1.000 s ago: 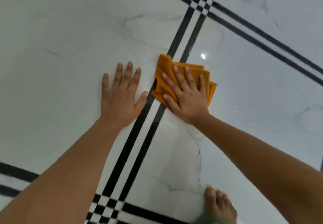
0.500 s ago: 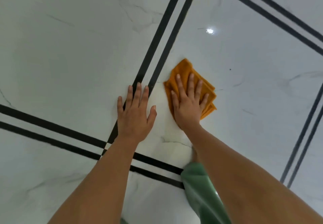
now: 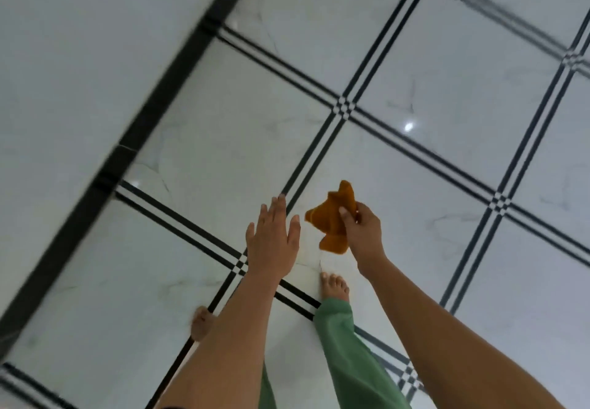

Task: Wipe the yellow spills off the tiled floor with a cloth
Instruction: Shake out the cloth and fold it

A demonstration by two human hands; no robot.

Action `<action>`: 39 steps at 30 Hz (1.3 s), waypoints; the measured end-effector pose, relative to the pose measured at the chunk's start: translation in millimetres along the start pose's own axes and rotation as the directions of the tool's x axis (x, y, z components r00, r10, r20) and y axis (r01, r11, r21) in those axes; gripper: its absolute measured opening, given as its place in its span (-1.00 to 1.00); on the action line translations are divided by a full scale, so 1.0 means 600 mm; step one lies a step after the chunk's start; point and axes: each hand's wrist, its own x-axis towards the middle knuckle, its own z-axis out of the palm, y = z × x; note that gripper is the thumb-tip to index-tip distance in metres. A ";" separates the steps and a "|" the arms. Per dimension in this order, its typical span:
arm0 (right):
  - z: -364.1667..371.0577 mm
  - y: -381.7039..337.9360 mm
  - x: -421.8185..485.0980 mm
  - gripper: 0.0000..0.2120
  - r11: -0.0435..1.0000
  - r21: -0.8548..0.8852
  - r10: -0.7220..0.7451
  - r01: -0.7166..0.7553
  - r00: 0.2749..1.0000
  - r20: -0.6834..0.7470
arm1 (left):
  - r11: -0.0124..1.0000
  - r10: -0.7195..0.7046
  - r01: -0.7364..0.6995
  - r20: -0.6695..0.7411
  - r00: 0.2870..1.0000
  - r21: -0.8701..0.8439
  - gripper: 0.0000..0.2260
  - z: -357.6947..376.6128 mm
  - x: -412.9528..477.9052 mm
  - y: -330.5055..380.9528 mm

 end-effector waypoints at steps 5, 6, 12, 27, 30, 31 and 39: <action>-0.081 -0.206 -0.152 -0.91 0.999 0.008 -0.045 0.045 0.985 0.168 | 0.984 -0.085 0.068 -0.102 0.991 -0.162 -0.54 -0.157 -0.145 0.129; -0.095 -0.236 -0.177 -0.90 0.998 0.011 -0.058 0.057 0.978 0.201 | 0.974 -0.116 0.089 -0.118 0.986 -0.210 -0.55 -0.180 -0.173 0.154; -0.167 -0.376 -0.307 -0.87 0.990 0.003 -0.130 0.139 0.920 0.370 | 0.842 -0.256 0.121 -0.193 0.947 -0.526 -0.56 -0.289 -0.322 0.284; -0.361 -0.525 -0.473 -0.67 0.870 -0.015 -0.312 0.493 0.573 0.757 | 0.541 -0.485 -0.148 -0.452 0.749 -0.828 -0.62 -0.349 -0.587 0.497; -0.409 -0.546 -0.478 -0.68 0.864 0.001 -0.314 0.503 0.537 0.783 | 0.509 -0.540 -0.169 -0.466 0.701 -0.844 -0.61 -0.350 -0.607 0.541; -0.427 -0.556 -0.477 -0.68 0.868 0.008 -0.308 0.497 0.524 0.794 | 0.485 -0.567 -0.169 -0.456 0.687 -0.858 -0.61 -0.350 -0.609 0.557; -0.535 -0.655 -0.406 -0.62 0.885 0.011 -0.257 0.465 0.470 0.844 | 0.162 -0.665 -0.170 -0.235 0.709 -0.972 -0.56 -0.365 -0.552 0.678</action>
